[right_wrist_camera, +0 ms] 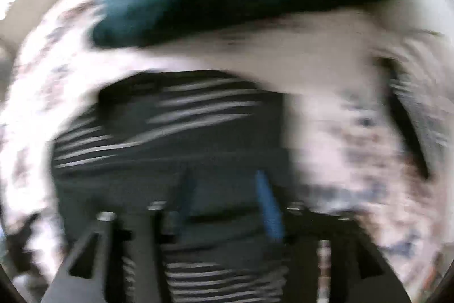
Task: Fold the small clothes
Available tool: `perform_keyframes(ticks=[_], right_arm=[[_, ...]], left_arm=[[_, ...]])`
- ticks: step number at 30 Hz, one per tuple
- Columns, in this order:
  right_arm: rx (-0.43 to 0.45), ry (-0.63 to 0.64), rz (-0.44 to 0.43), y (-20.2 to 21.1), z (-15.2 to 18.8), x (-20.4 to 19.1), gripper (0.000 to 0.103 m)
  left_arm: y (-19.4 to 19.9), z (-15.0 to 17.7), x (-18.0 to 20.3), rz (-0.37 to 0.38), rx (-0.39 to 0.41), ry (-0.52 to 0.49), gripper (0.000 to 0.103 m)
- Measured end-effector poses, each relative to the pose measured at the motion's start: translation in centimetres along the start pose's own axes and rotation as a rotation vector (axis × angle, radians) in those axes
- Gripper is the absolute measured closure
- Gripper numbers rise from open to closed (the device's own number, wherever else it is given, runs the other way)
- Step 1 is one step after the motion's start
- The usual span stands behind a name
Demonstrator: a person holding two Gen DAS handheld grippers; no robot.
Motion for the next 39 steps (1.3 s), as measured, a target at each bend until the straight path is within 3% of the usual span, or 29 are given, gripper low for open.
perform_keyframes(ticks=[2, 4, 6, 9, 12, 13, 14, 17, 22, 27, 28, 29, 31, 35, 37, 38, 39], right_arm=[[-0.104, 0.080, -0.209, -2.3, -0.9, -6.4, 0.046], [-0.177, 0.195, -0.321, -5.3, -2.0, -12.5, 0.046], [-0.219, 0.368, -0.316, -8.6, -2.8, -17.8, 0.046], [-0.295, 0.541, -0.273, -12.9, -2.7, -22.5, 0.046], [-0.359, 0.674, -0.230, -15.5, -1.4, -24.7, 0.047], [-0.356, 0.705, -0.210, -15.7, -1.2, -25.2, 0.057], [-0.338, 0.732, -0.208, -15.8, -0.9, -25.5, 0.080], [-0.262, 0.718, -0.220, -14.9, -1.4, -25.6, 0.101], [-0.158, 0.597, -0.145, -14.0, -4.7, -23.3, 0.101], [-0.235, 0.563, -0.148, -14.3, -4.9, -23.1, 0.097], [-0.239, 0.556, -0.141, -14.2, -5.1, -23.2, 0.091], [-0.236, 0.552, -0.141, -14.1, -5.4, -23.4, 0.074], [-0.235, 0.532, -0.189, -13.9, -5.4, -24.6, 0.052], [-0.275, 0.552, -0.275, -14.8, -4.4, -27.8, 0.051], [-0.310, 0.562, -0.266, -16.5, -3.9, -28.7, 0.051], [-0.302, 0.571, -0.260, -16.9, -3.8, -29.2, 0.057], [-0.262, 0.601, -0.254, -16.9, -3.9, -29.7, 0.073]], left_arm=[[-0.7, 1.0, 0.0, 0.091, -0.065, 0.081, 0.027], [-1.5, 1.8, 0.5, 0.161, -0.116, 0.148, 0.040], [-2.1, 2.4, 1.2, 0.214, -0.140, 0.198, 0.045], [-2.5, 2.5, 2.5, 0.233, -0.133, 0.198, 0.052], [-3.0, 2.5, 3.0, 0.199, -0.103, 0.172, 0.075], [-3.2, 2.6, 3.0, 0.183, -0.094, 0.164, 0.078], [-3.3, 2.7, 2.6, 0.177, -0.084, 0.159, 0.082], [-3.3, 2.8, 2.2, 0.183, -0.061, 0.129, 0.085], [-3.1, 2.9, 2.2, 0.183, -0.050, 0.080, 0.085], [-2.5, 2.9, 2.1, 0.198, -0.063, 0.061, 0.084], [-2.3, 2.9, 2.0, 0.207, -0.070, 0.065, 0.082], [-2.2, 2.9, 1.9, 0.218, -0.080, 0.076, 0.081], [-1.8, 2.8, 1.4, 0.252, -0.107, 0.119, 0.077], [-1.3, 2.1, 0.6, 0.277, -0.102, 0.183, 0.075], [-1.5, 1.9, 0.4, 0.261, -0.095, 0.188, 0.075], [-1.7, 1.8, 0.6, 0.257, -0.099, 0.185, 0.075], [-1.9, 1.7, 0.7, 0.252, -0.103, 0.184, 0.075]])
Point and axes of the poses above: each gripper's, at about its wrist camera, not at the fingertips, and y roughly against the way its jaws point, x to its right, z to its underside, the point moved 7 cm from there along -y, roughly the way its jaws point, and after that the axes turned 4 degrees about y, right-handed, at the moved point
